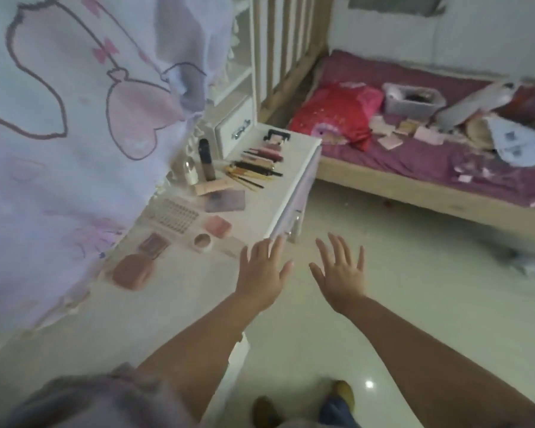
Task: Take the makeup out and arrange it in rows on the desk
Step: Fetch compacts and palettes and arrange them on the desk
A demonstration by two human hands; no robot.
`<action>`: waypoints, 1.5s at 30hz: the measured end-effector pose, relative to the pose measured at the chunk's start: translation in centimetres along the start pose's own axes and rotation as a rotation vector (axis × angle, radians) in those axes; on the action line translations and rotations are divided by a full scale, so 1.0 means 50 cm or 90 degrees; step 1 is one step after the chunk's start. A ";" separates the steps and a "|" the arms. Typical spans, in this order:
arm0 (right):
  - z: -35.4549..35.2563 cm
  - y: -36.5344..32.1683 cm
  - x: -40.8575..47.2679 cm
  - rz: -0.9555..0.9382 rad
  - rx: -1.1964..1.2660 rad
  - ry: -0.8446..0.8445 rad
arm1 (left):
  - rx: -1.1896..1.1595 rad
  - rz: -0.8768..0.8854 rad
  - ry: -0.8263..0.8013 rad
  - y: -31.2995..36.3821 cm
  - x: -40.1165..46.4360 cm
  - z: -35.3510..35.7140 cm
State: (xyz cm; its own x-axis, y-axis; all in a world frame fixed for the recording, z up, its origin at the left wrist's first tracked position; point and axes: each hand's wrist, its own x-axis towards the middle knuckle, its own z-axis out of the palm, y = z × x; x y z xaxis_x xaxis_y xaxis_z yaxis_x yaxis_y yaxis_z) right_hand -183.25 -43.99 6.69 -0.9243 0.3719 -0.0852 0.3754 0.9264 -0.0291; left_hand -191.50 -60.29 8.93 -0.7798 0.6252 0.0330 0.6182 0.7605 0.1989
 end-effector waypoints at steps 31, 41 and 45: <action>0.178 1.008 -1.323 0.939 0.202 -0.075 | 0.119 0.736 -0.321 1.519 -0.480 0.394; 0.138 1.431 -1.380 1.147 0.255 -0.002 | 0.148 0.941 -0.290 2.066 -0.386 0.481; 0.161 1.549 -1.456 1.217 0.281 -0.010 | 0.163 1.002 -0.310 2.247 -0.417 0.529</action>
State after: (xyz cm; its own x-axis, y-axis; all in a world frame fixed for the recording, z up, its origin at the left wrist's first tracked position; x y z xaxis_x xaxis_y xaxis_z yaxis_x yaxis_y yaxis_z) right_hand -86.34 0.21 2.62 0.6465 0.6978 -0.3084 0.7048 -0.7010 -0.1087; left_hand -103.16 16.75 4.69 0.6500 0.7120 -0.2657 0.7544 -0.6466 0.1130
